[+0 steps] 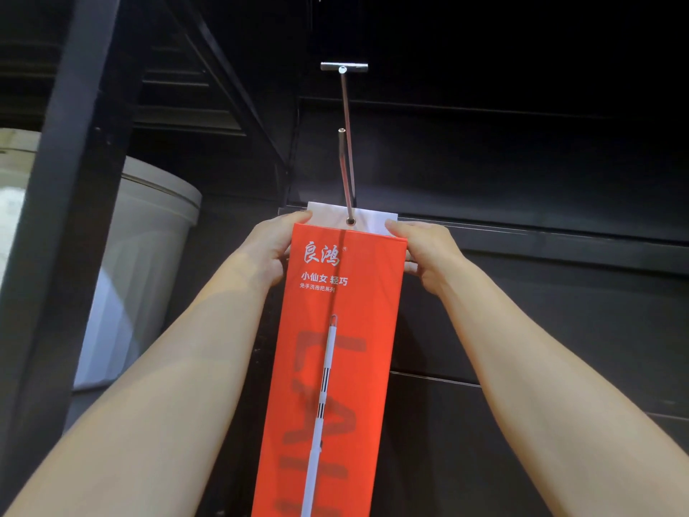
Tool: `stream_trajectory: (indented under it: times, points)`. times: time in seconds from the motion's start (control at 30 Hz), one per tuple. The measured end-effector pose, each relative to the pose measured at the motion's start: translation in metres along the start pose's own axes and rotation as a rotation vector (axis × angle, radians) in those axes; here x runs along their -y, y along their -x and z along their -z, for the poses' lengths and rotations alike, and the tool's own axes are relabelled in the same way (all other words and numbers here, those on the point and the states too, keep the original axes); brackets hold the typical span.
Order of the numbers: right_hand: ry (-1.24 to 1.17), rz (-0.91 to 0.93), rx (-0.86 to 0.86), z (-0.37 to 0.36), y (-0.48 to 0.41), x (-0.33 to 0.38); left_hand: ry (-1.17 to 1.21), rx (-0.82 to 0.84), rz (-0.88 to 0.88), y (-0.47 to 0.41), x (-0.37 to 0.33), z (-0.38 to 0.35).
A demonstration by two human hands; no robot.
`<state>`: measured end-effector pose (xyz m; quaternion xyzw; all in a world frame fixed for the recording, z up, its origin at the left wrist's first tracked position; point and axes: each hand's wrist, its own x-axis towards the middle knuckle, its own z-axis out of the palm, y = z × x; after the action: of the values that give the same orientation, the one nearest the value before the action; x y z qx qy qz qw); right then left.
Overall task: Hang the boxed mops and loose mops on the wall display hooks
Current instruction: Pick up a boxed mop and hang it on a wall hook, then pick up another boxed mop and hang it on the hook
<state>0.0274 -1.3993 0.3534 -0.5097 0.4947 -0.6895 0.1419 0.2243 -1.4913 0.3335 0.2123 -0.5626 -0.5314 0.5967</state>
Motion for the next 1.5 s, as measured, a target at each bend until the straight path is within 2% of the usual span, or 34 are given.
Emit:
stream_trajectory:
  times: [0.1, 0.3, 0.43, 0.53, 0.77, 1.1, 1.37, 1.5]
  points:
    - [0.073, 0.011, -0.018, 0.004, 0.008, 0.001, -0.101, 0.013, -0.049, 0.014, -0.002, 0.0]
    - [0.32, 0.103, -0.051, 0.018, 0.04, 0.007, -0.273, -0.138, -0.175, 0.052, -0.016, -0.007]
    - [0.708, 0.251, -0.075, 0.028, 0.072, 0.013, -0.742, -0.183, -0.299, 0.087, -0.019, -0.009]
    - [0.923, 0.288, -0.038, 0.032, 0.098, 0.015, -1.085, -0.161, -0.312, 0.118, -0.019, -0.015]
    - [1.296, 0.257, 0.035, 0.037, 0.17, 0.025, -1.506, -0.082, -0.303, 0.184, -0.016, -0.026]
    - [1.568, 0.127, 0.008, 0.068, 0.324, 0.058, -1.609, 0.081, -0.451, 0.31, -0.029, -0.027]
    - [1.659, -0.097, -0.077, 0.128, 0.462, 0.097, -1.553, 0.389, -0.442, 0.431, -0.029, -0.057]
    - [1.698, -0.192, -0.182, 0.173, 0.525, 0.122, -1.492, 0.52, -0.514, 0.489, -0.034, -0.091]
